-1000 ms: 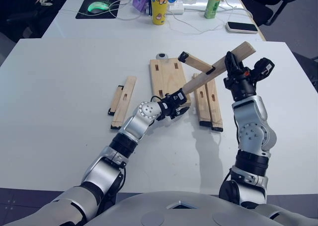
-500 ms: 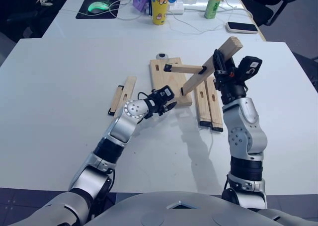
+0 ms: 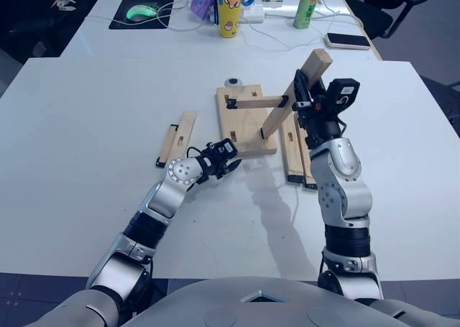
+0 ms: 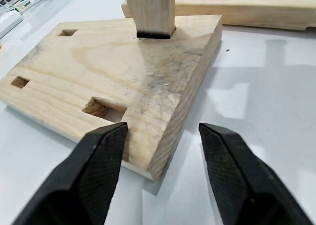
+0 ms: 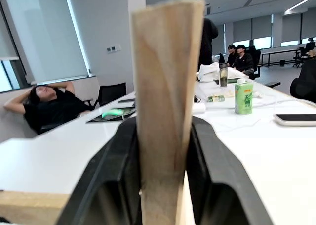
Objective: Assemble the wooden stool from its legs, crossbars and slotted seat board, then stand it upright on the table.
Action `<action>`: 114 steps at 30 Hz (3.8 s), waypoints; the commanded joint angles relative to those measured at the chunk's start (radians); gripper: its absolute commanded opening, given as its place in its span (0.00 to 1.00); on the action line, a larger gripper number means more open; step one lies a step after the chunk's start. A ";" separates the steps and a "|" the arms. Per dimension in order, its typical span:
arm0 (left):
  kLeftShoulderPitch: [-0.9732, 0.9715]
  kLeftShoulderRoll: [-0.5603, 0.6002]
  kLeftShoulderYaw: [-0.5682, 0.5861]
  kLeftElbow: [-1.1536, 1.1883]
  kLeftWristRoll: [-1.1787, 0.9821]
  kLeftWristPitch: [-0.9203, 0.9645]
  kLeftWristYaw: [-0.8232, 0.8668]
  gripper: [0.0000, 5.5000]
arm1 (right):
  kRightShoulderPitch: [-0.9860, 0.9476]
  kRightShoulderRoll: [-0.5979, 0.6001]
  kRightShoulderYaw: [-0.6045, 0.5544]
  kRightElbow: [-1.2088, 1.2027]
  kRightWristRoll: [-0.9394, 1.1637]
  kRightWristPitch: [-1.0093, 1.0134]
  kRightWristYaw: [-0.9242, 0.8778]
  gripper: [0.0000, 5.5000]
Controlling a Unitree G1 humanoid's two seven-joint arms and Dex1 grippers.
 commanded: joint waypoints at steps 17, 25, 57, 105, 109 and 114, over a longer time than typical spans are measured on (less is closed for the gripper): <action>-0.040 -0.033 -0.010 0.113 0.006 0.000 0.016 0.49 | 0.110 0.013 -0.032 0.084 0.017 -0.059 0.037 0.29; -0.038 -0.038 -0.015 0.153 0.013 -0.025 0.029 0.49 | 0.079 0.043 -0.069 -0.005 0.098 -0.062 0.058 0.54; -0.042 -0.029 0.029 0.246 0.001 -0.060 0.047 0.49 | -0.247 -0.096 -0.119 0.148 0.171 0.089 0.071 0.00; -0.018 0.137 -0.002 0.269 -0.015 -0.238 -0.174 0.49 | 0.108 -0.125 -0.014 -0.167 0.000 0.829 -0.054 0.43; -0.013 0.150 -0.005 0.271 -0.015 -0.250 -0.180 0.49 | 0.082 -0.157 0.071 -0.135 -0.075 0.879 -0.077 0.43; -0.018 0.157 -0.008 0.259 -0.016 -0.257 -0.194 0.49 | 0.056 -0.146 0.108 -0.124 -0.107 0.917 -0.075 0.40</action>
